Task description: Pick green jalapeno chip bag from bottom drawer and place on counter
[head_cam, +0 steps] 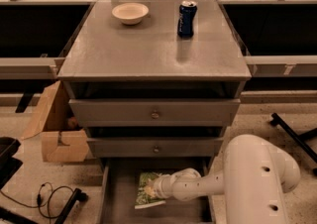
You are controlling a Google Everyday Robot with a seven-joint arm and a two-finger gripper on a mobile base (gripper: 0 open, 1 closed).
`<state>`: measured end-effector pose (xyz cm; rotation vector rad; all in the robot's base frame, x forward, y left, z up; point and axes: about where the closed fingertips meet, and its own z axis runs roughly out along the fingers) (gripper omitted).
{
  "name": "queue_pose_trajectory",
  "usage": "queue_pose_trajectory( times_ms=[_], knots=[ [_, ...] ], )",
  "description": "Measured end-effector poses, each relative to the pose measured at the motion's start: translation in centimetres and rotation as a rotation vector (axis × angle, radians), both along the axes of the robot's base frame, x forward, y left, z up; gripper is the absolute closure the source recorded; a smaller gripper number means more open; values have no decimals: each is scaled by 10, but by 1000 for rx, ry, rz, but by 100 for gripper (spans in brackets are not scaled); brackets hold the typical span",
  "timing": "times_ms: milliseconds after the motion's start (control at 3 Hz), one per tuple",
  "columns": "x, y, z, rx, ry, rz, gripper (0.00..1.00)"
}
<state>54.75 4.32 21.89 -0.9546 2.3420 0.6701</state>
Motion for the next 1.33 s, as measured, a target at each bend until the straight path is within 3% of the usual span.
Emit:
queue_pose_trajectory(
  times_ms=[333,667,1000,1333],
  knots=[
    [-38,-67,96,-4,-29,-45,100],
    [-105,-108,184,-13,-45,-85,100],
    [-138,-112,249,13,-110,-102,100],
    [-130,-111,315,39,-215,-88,100]
  ],
)
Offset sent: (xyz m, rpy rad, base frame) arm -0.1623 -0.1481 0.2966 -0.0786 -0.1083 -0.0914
